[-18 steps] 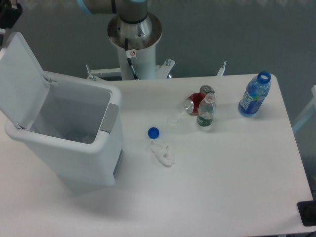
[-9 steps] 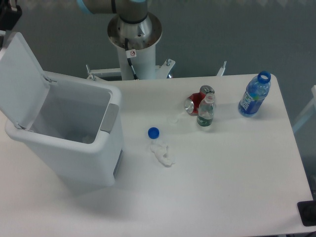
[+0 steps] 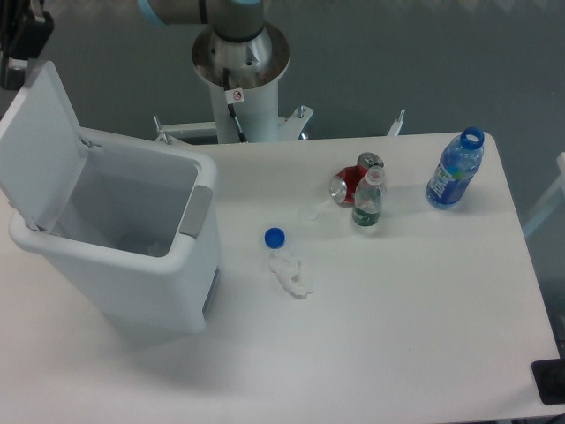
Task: Close the trash can
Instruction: 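Move the gripper behind the raised lid of the trash can, then push the raised lid forward with the gripper so it tips down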
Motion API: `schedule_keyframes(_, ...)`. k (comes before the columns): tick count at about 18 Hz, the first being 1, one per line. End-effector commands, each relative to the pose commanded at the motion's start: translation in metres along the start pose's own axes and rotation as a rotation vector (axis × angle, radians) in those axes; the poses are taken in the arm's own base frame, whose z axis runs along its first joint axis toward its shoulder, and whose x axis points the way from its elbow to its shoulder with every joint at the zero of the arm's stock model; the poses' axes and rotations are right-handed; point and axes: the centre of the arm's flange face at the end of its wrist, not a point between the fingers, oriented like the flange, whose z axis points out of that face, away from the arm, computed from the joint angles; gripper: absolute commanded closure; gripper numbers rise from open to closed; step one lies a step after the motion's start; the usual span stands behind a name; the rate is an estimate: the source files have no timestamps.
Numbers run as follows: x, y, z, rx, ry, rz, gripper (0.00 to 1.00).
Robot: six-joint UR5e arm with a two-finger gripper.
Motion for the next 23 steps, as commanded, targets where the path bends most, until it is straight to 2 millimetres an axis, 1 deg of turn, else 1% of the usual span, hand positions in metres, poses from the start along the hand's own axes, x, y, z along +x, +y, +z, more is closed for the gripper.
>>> schedule_keyframes(14, -0.002, 0.007, 0.008, -0.037, -0.015, -0.047, 1.00)
schedule_keyframes(19, -0.011, 0.014, 0.025, -0.088, -0.033, -0.092, 1.00)
schedule_keyframes(21, -0.022, 0.022, 0.024, -0.096, -0.047, -0.114, 1.00)
schedule_keyframes(23, -0.027, 0.025, 0.024, -0.099, -0.053, -0.124, 1.00)
